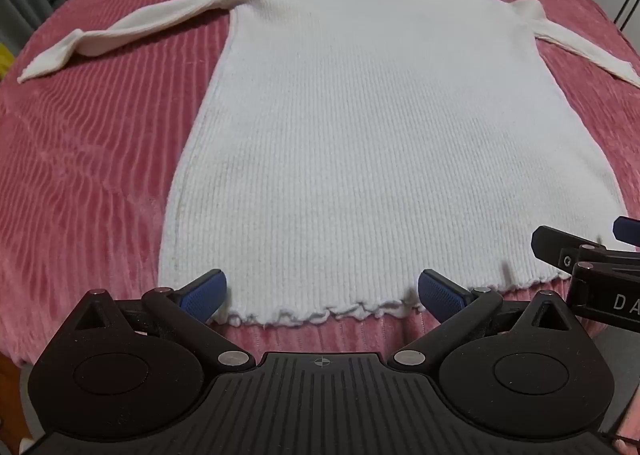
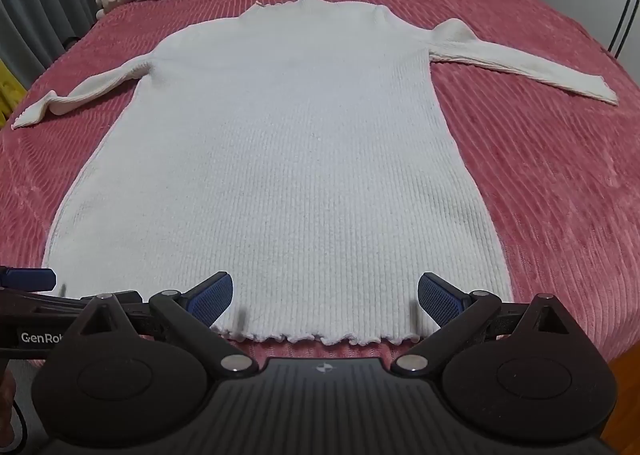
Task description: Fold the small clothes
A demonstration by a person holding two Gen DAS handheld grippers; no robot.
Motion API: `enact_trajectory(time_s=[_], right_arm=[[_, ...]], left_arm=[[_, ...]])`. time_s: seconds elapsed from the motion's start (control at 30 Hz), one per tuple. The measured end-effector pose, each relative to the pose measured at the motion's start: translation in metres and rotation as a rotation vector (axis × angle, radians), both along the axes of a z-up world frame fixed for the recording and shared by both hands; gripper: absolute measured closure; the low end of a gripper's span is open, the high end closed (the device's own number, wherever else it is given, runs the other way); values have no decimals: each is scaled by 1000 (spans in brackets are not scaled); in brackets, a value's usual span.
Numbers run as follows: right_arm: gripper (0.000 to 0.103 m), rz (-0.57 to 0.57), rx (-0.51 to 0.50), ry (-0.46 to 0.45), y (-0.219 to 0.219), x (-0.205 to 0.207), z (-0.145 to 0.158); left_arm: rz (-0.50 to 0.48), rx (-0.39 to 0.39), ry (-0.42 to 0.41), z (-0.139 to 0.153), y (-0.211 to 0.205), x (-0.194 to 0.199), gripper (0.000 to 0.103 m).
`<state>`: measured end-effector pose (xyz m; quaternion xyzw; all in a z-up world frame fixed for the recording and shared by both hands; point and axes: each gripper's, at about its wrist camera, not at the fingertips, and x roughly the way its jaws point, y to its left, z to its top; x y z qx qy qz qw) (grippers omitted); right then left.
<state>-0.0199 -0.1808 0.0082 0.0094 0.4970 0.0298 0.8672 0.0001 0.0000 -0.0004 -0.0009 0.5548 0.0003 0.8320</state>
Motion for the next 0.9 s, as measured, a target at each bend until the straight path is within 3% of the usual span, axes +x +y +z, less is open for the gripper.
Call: enact_trajectory(time_s=[0.9], right_arm=[[4,-9,1,7,-2,3,-3]], left_arm=[[3,-6,6,0,0,5,0]])
